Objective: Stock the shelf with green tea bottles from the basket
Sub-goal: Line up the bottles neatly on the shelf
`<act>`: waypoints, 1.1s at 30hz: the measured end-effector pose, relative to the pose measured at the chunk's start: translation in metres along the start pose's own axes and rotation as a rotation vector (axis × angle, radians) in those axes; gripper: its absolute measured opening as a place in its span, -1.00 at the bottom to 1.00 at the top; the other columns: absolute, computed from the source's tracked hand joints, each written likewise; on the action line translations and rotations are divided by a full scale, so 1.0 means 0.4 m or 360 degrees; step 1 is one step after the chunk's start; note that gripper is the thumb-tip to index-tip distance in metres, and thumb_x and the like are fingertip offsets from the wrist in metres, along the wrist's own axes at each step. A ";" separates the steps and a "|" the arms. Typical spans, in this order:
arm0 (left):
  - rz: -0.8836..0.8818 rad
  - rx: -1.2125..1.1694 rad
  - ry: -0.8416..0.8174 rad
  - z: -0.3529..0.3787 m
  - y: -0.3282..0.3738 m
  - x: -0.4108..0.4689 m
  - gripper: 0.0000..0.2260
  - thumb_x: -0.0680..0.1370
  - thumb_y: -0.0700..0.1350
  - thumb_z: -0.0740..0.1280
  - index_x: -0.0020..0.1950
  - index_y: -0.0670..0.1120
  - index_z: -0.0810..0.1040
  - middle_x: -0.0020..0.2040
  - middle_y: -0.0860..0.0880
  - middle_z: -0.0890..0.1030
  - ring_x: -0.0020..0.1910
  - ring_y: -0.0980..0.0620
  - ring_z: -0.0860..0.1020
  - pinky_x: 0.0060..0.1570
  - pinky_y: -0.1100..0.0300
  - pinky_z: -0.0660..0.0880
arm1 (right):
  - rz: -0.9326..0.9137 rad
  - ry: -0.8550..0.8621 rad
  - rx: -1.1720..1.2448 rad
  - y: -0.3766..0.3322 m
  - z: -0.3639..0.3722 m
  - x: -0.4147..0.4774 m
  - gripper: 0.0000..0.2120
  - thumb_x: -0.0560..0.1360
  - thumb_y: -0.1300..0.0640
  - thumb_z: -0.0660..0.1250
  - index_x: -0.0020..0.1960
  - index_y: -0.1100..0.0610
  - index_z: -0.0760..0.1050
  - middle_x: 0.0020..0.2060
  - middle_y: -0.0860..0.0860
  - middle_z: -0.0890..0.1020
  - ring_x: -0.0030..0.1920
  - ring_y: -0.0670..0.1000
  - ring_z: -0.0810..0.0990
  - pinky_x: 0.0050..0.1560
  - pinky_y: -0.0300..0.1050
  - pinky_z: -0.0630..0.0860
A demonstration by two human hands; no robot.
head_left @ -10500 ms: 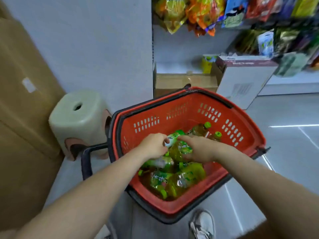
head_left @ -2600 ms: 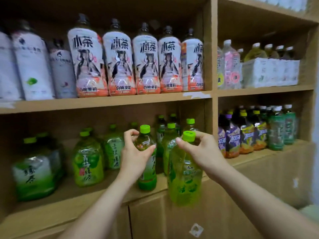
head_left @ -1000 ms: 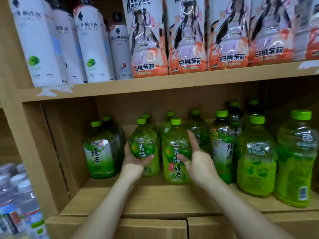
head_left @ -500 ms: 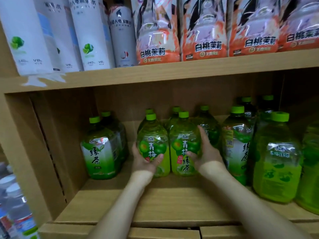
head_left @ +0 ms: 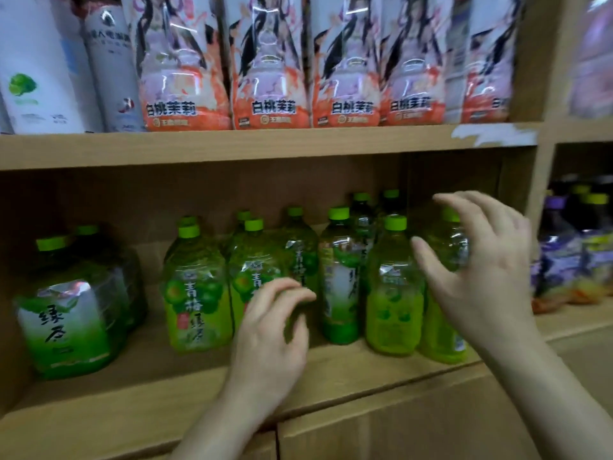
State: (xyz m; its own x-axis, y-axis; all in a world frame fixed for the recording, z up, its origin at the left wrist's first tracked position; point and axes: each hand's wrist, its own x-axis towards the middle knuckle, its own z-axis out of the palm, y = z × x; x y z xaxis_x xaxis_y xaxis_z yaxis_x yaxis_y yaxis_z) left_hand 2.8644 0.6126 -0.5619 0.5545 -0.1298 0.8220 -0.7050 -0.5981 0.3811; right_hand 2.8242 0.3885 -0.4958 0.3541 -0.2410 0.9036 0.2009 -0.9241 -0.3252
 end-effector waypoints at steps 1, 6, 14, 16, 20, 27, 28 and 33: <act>0.0064 -0.0013 -0.0086 0.037 0.030 0.003 -0.73 0.45 -0.13 0.34 0.15 0.00 0.56 0.15 0.10 0.48 0.17 0.13 0.45 0.15 0.14 0.45 | 0.0144 -0.0017 -0.0045 0.041 -0.003 0.010 -0.46 0.43 -0.08 0.38 0.35 0.05 0.38 0.27 0.14 0.46 0.31 0.22 0.37 0.28 0.03 0.24; -0.0101 0.0264 -0.0462 0.156 0.119 0.052 -0.25 0.45 0.22 0.33 0.50 0.20 -0.03 0.50 0.07 0.13 0.43 0.02 0.15 0.37 0.12 0.22 | 0.0428 -0.0435 0.0247 0.066 0.084 -0.040 -0.24 0.40 -0.13 0.41 0.48 -0.12 0.09 0.43 0.11 0.29 0.45 0.13 0.25 0.41 0.13 0.26; -0.0109 0.0557 -0.0538 0.291 0.223 0.126 -0.41 0.43 0.18 0.37 0.37 0.24 0.17 0.51 -0.10 0.05 0.45 -0.22 0.03 0.28 -0.08 0.32 | 0.0680 -0.0737 0.0527 0.182 0.045 -0.045 -0.15 0.42 -0.06 0.44 0.48 -0.26 -0.07 0.08 -0.17 0.50 0.06 -0.02 0.58 0.04 -0.13 0.48; -0.0078 0.0474 -0.0439 0.298 0.215 0.136 -0.46 0.42 0.13 0.40 0.32 0.21 0.25 0.47 -0.12 0.13 0.43 -0.23 0.13 0.22 -0.07 0.39 | 0.0658 -0.0731 0.0541 0.184 0.048 -0.033 -0.14 0.42 -0.03 0.44 0.48 -0.26 -0.07 0.15 -0.13 0.50 0.09 -0.06 0.55 0.11 -0.11 0.49; -0.0104 0.0218 -0.0304 0.285 0.220 0.131 -0.53 0.39 -0.03 0.45 0.23 0.17 0.38 0.44 -0.11 0.24 0.37 -0.19 0.26 0.21 -0.04 0.40 | 0.0649 -0.0784 0.0623 0.205 0.034 -0.021 -0.14 0.40 -0.03 0.47 0.49 -0.21 -0.02 0.32 -0.07 0.48 0.25 -0.03 0.50 0.28 0.02 0.46; -0.0140 -0.0446 -0.0342 0.097 0.145 0.079 -0.30 0.23 -0.25 0.54 0.19 0.28 0.37 0.22 0.13 0.45 0.23 0.17 0.42 0.21 0.38 0.32 | 0.0780 -0.0833 0.0396 0.214 0.038 -0.058 -0.07 0.37 -0.06 0.49 0.54 -0.02 -0.01 0.37 0.05 0.43 0.31 0.09 0.45 0.29 0.10 0.44; -0.0162 -0.0487 -0.0363 0.064 0.131 0.071 -0.29 0.22 -0.28 0.55 0.20 0.25 0.37 0.20 0.13 0.47 0.22 0.17 0.44 0.21 0.35 0.33 | 0.0695 -0.0704 0.0236 0.199 0.042 -0.075 -0.06 0.36 -0.06 0.50 0.54 0.01 0.00 0.35 0.12 0.42 0.30 0.14 0.44 0.28 0.07 0.44; -0.0219 -0.0537 -0.0493 -0.061 0.064 0.059 -0.26 0.24 -0.38 0.55 0.21 0.19 0.35 0.14 0.31 0.47 0.19 0.36 0.42 0.15 0.54 0.27 | 0.0099 -0.0137 0.0143 0.026 0.038 -0.110 -0.32 0.41 0.01 0.43 0.44 0.04 0.21 0.25 0.16 0.38 0.21 0.13 0.41 0.14 0.06 0.45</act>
State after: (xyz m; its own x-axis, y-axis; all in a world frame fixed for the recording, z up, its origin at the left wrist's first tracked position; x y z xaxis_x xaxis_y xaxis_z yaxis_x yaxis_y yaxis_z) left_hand 2.8488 0.6137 -0.5223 0.7224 -0.3274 0.6090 -0.6914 -0.3429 0.6359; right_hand 2.8244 0.3939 -0.5433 0.4444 -0.2670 0.8551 0.2557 -0.8770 -0.4067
